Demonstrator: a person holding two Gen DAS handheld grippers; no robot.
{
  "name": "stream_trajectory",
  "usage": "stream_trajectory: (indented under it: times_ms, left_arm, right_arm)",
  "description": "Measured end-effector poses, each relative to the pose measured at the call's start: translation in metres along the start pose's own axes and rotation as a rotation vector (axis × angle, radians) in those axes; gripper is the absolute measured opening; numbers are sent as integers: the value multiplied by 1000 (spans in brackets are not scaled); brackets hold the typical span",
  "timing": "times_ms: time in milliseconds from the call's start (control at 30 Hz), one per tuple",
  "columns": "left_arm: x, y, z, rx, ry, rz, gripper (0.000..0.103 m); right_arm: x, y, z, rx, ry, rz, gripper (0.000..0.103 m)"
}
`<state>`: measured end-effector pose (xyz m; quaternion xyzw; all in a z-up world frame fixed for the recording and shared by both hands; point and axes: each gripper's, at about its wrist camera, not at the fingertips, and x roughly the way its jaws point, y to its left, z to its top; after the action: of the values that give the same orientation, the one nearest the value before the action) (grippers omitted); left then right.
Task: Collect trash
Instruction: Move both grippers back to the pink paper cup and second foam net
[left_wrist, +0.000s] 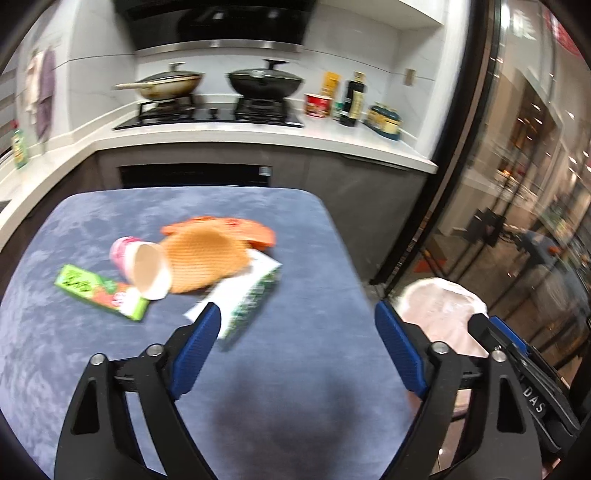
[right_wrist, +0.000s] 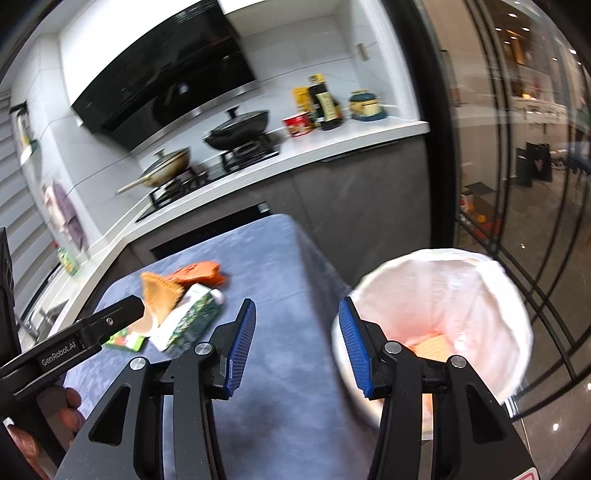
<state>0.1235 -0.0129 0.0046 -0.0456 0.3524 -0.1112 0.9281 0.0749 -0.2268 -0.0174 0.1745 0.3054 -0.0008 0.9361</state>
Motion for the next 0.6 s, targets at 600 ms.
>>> stream_trajectory:
  times_ms: [600]
  left_arm:
    - [9, 157, 12, -153, 4, 175, 84]
  right_arm:
    - [87, 140, -5, -185, 120, 129, 46]
